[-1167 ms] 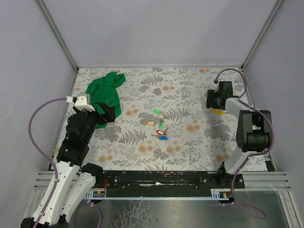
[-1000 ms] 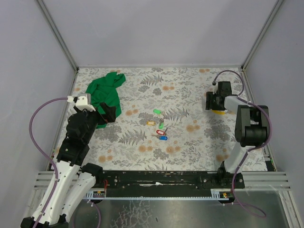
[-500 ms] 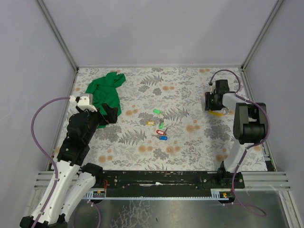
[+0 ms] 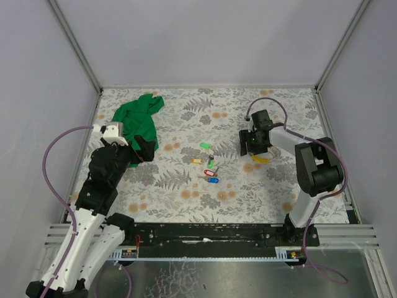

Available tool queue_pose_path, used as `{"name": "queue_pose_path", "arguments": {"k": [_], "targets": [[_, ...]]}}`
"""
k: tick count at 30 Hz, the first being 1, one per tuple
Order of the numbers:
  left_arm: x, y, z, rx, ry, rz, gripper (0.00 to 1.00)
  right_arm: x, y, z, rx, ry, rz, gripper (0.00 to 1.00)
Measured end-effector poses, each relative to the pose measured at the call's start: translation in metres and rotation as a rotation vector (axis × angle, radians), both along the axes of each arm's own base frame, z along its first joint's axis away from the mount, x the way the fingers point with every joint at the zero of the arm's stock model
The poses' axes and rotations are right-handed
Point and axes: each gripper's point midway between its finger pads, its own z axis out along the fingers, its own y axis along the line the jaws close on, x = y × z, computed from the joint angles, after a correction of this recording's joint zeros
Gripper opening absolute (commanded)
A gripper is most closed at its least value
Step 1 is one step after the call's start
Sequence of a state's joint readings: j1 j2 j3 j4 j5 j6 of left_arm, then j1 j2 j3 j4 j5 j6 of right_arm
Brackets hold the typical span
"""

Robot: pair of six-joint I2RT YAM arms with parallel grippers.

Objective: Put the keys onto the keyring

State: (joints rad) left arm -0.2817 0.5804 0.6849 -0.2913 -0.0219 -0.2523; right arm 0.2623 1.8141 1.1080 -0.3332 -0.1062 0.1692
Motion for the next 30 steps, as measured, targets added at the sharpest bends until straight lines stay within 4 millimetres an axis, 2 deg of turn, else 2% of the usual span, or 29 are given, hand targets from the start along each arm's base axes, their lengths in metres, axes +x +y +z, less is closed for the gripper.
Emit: {"name": "queue_pose_path", "arguments": {"k": [3,6,9,13,18,21,24,30], "targets": [[0.001,0.000,-0.001,0.001,0.004,-0.001,1.00,-0.013,0.016,0.007,0.030,0.014,0.036,0.77],[0.000,-0.001,-0.002,0.001,0.007,-0.006,1.00,-0.018,0.020,0.026,0.037,-0.020,0.053,0.81],[0.000,-0.002,-0.003,0.000,0.009,-0.012,1.00,-0.011,0.006,0.053,-0.014,-0.108,0.032,0.82],[-0.001,-0.005,-0.002,-0.001,0.006,-0.025,1.00,-0.005,-0.020,0.067,-0.091,-0.163,-0.009,0.82],[-0.004,-0.010,-0.002,-0.003,0.005,-0.045,1.00,0.001,-0.071,0.060,-0.141,-0.131,-0.120,0.82],[-0.005,-0.012,-0.003,-0.003,0.007,-0.057,1.00,0.004,-0.094,0.051,-0.150,-0.106,-0.174,0.81],[-0.005,-0.013,-0.004,-0.002,0.009,-0.063,1.00,0.003,-0.101,0.038,-0.150,-0.066,-0.181,0.80],[-0.006,-0.016,-0.005,-0.001,0.011,-0.079,1.00,-0.003,-0.095,0.006,-0.123,0.027,-0.155,0.76]]}}
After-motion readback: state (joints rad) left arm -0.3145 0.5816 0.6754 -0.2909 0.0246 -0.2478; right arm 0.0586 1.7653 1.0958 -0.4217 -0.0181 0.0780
